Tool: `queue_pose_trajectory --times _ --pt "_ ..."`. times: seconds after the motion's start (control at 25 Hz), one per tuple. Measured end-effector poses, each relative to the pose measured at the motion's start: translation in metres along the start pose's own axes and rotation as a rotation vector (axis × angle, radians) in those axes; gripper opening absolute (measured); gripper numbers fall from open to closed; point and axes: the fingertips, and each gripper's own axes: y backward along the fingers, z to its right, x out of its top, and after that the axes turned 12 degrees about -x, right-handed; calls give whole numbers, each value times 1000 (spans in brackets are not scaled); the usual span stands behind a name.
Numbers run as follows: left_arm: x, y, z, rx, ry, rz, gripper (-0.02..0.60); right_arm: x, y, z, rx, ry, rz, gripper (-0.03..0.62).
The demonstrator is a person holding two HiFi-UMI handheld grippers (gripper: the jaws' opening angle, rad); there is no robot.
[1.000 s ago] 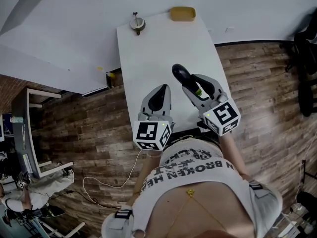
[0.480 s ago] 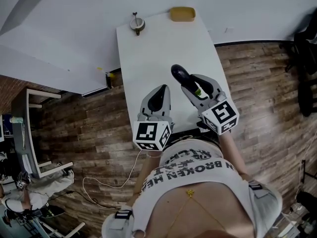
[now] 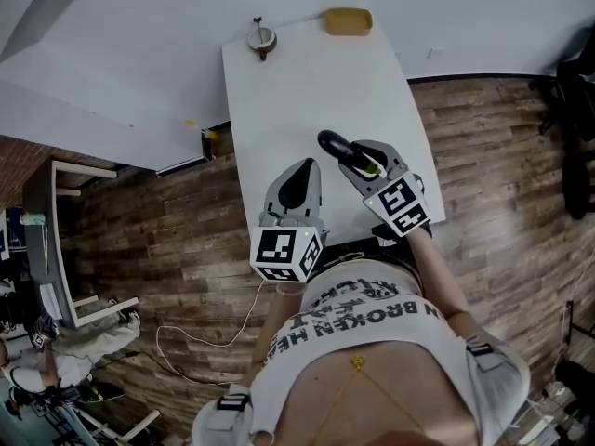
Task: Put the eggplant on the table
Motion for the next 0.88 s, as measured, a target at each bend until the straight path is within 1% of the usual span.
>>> queue_pose_trajectory --times 0.12,0.28,0.52,0.88 --pt "-2 4 -2 6 8 0 -2 -21 -14 -5 16 29 -49 174" --pt "-4 6 -5 16 11 -6 -2 -49 -31 -10 42 35 -115 175" --pt "-6 7 -8 22 16 -11 -2 -90 -47 -16 57 124 -223 175" --pt "-8 7 -7 19 13 -22 -2 -136 -64 -25 98 169 -328 175"
